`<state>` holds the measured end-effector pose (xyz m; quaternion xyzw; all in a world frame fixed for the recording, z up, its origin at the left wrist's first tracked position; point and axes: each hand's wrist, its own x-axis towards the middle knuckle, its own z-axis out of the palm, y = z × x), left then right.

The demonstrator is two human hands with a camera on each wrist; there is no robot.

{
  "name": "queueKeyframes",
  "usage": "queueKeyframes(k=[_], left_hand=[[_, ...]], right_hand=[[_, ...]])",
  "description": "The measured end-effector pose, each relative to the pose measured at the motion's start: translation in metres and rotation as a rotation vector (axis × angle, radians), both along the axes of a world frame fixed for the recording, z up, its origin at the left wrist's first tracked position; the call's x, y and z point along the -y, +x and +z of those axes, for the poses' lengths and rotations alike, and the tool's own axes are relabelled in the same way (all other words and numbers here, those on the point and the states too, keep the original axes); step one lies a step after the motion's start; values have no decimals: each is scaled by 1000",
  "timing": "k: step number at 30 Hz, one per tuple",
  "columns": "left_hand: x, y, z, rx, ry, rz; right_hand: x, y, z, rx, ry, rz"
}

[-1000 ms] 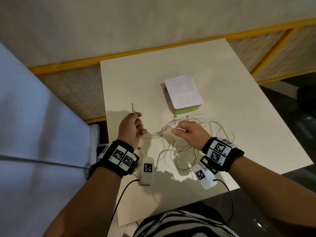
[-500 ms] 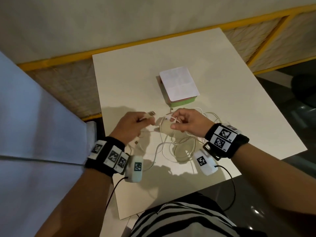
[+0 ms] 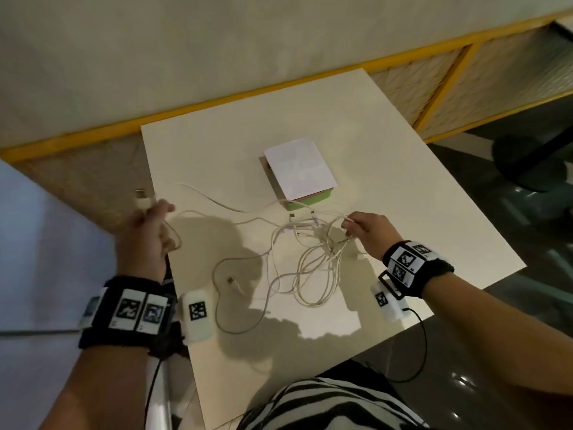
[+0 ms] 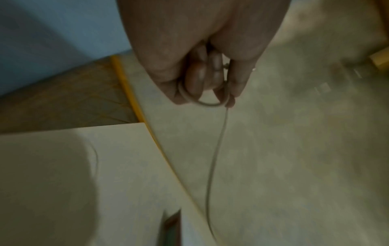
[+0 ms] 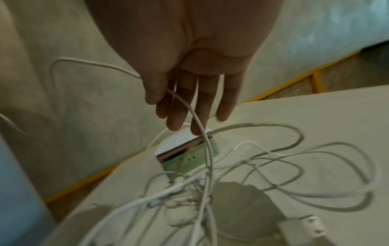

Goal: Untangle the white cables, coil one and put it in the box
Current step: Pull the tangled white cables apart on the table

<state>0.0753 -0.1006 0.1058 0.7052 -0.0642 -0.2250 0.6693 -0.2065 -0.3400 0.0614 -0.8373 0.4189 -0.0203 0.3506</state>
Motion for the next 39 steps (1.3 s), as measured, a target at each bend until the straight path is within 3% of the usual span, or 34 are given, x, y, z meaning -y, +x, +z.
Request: queueKeyframes(k=[3,9,13,18,22,25,28,31,39], left_hand=[[29,-38,-19,140,323,-310],[83,-104,-15,77,244,-493],[97,-108,-8,-46,279,-444],[104,-99,-5,-238,74,-406],[98,-70,5,-173,-80,-323],[87,-39,21,-141,-218,-234],[79,-19,36,-96,-298,-193],[77,-28,38,-71,-266,-310],[87,-90,31,-17,-167,-520]], right_hand=[[-16,18,11,93,-33,75],[-41,62,28,278,-94,239],[-50,77,35,334,-164,231],[-59,78,37,320,-155,259],[-47,55,25,153,-65,278],[-27,28,13,23,-15,178],[-18,5,5,98,45,19],[-23,5,7,262,117,-20],[-58,62,54,350,191,354]])
